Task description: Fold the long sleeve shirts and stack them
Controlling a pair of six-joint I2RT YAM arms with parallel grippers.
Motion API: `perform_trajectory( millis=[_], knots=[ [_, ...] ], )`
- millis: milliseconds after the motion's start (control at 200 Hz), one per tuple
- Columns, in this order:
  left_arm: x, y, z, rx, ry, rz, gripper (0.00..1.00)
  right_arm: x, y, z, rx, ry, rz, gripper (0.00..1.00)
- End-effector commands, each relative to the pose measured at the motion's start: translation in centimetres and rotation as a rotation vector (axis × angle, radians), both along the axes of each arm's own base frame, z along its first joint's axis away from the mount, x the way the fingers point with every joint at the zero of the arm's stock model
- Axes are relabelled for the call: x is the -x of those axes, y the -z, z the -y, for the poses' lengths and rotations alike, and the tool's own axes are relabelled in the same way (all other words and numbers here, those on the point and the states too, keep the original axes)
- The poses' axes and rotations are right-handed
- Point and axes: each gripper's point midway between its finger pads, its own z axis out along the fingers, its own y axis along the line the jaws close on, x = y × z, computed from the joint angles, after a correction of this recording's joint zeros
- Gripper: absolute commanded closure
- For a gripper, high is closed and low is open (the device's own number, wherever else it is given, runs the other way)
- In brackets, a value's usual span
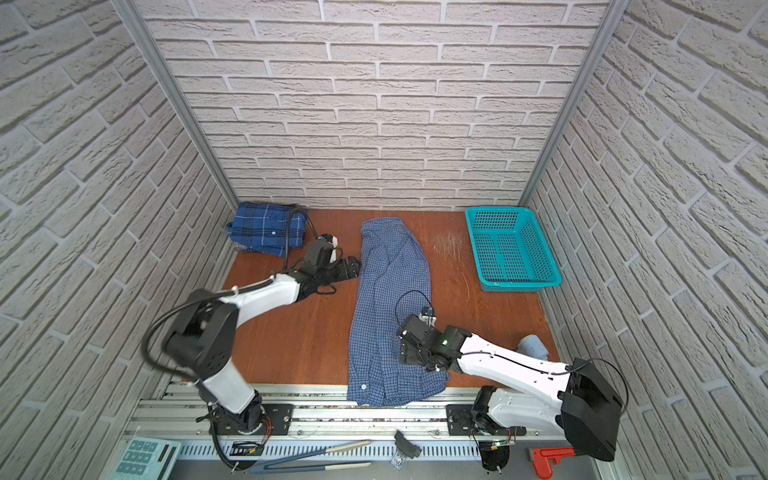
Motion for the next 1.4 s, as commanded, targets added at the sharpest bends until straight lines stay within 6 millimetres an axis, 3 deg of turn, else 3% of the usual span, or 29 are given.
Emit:
perform_trajectory(
  millis=[0,120,235,500,615,790,1070,1145,1200,1290,1395],
  knots=[
    [7.5,1.5,-0.4,-0.023,0.011,-0.051,0.02,0.8,1.2,2.0,0.035,0.028,-0.013,0.15],
    [15.0,3.6,-0.4,0.032,0.023,-0.105,0.03,1.7,1.6,2.5,0.042,0.023,-0.043,0.15],
    [18.8,4.9,-0.7,0.049,0.003,-0.135,0.04,2.0,1.5,3.7,0.092,0.039,-0.047,0.15],
    [22.2,6.6,3.4,0.059,0.082,-0.181,0.08,2.3,3.2,1.4,-0.002,-0.02,-0.083,0.15],
    [23.4,7.3,5.0,0.085,0.113,-0.207,0.17,2.8,3.7,0.2,-0.065,-0.042,-0.102,0.18],
    [25.5,8.2,4.5,0.064,0.12,-0.246,0.2,4.0,3.1,-0.8,-0.081,-0.056,-0.118,0.19],
    [30.1,10.6,4.8,0.029,0.176,-0.338,0.19,6.2,3.6,-1.4,-0.019,-0.083,-0.171,0.22],
    [30.6,11.3,4.9,0.058,0.176,-0.357,0.24,6.1,3.5,-2.2,-0.043,-0.091,-0.16,0.28],
    [30.8,11.0,5.3,0.097,0.189,-0.36,0.37,6.0,3.3,-2.7,-0.063,-0.091,-0.15,0.37],
    [30.5,9.8,5.7,0.134,0.193,-0.331,0.6,5.5,2.0,-3.3,-0.08,-0.08,-0.117,0.59],
    [29.6,7.6,6.1,0.195,0.195,-0.288,0.75,4.8,0.0,-4.2,-0.121,-0.07,-0.075,0.79]
  ],
)
